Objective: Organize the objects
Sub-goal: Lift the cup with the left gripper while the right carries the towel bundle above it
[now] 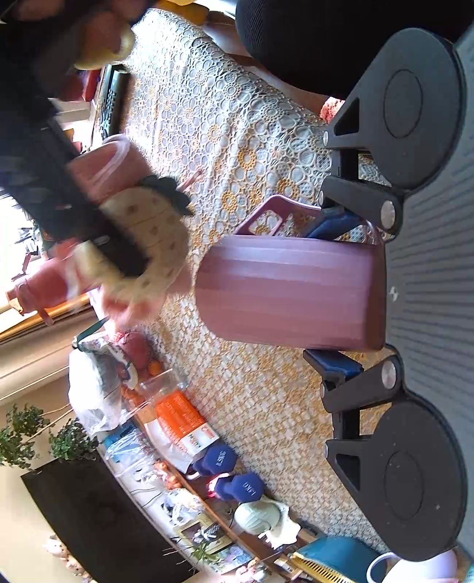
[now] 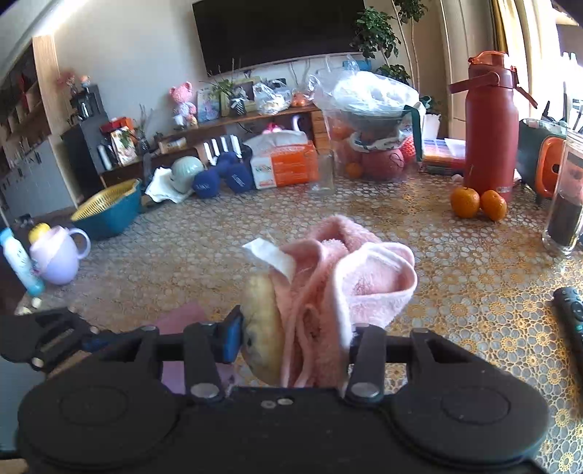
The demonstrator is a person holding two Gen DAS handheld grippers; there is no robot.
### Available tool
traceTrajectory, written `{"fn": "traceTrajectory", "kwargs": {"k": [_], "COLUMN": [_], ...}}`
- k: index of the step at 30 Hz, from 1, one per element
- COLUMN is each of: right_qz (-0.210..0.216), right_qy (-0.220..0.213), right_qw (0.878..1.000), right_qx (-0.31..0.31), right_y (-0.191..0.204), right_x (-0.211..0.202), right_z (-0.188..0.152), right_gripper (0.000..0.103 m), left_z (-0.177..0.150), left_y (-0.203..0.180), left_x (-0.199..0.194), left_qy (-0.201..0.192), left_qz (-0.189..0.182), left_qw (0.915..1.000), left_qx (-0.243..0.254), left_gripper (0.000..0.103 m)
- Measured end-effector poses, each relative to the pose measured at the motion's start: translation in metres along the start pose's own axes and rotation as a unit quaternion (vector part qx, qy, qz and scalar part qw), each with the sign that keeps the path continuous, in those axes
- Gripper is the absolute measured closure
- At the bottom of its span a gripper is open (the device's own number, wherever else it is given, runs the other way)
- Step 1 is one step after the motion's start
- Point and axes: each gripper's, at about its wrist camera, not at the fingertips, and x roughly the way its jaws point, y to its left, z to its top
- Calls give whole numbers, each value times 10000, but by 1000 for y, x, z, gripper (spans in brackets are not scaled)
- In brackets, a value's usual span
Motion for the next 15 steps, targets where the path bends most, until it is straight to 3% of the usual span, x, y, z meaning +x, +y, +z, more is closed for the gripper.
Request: {"fn": "traceTrajectory", "kwargs": {"k": [7,12,15], "right_qz": [1096,1033,936], "right_qy": [135,539,546], "right_qw": [9925,9885,9907], "right_qx": [-523,-966,-822], "right_y": [44,62,55], "right_x": [-5,20,25], "right_z": [15,11,13], "right_gripper": [58,58,58], "left_z": [-1,-4,-7], "left_y": [3,7,9], "left_x": [3,5,5], "left_qy": [6,30,-5], "left_qz": [-51,-116,-146], "left_qw": [9998,9994,9992], "left_qx": [-166,-318,-383], "left_gripper": [41,42,42]}}
